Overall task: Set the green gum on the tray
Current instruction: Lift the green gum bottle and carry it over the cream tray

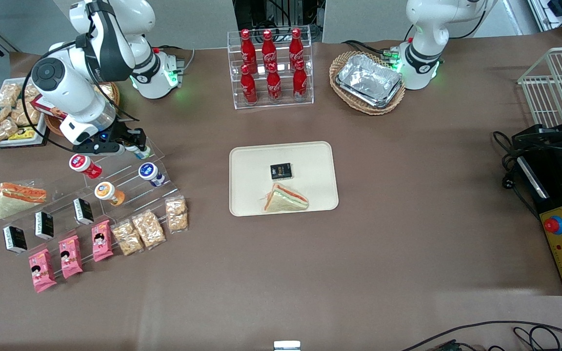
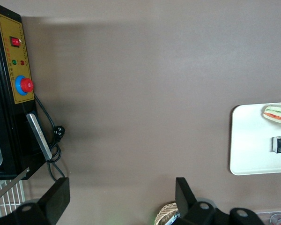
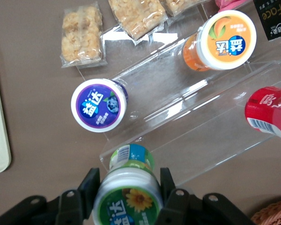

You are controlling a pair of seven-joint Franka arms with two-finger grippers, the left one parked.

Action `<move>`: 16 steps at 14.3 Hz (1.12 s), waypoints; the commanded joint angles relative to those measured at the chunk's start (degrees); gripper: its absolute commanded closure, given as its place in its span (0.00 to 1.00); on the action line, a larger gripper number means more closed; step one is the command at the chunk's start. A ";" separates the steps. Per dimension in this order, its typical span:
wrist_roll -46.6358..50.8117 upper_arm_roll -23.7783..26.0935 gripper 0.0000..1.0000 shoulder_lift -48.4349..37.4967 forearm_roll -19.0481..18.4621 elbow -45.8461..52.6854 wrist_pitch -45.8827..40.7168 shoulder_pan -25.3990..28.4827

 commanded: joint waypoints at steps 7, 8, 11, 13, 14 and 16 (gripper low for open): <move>4.56 4.51 0.71 2.01 4.04 32.74 -33.23 0.30; 9.38 7.24 0.71 2.63 5.36 34.42 -33.68 0.30; 23.00 17.96 0.71 6.31 6.07 36.99 -32.38 0.39; 31.36 23.94 0.71 9.47 6.95 36.38 -27.12 0.39; 34.27 26.05 0.71 11.75 6.69 35.51 -23.61 0.39; 37.28 28.96 0.71 15.10 6.16 30.08 -12.91 0.48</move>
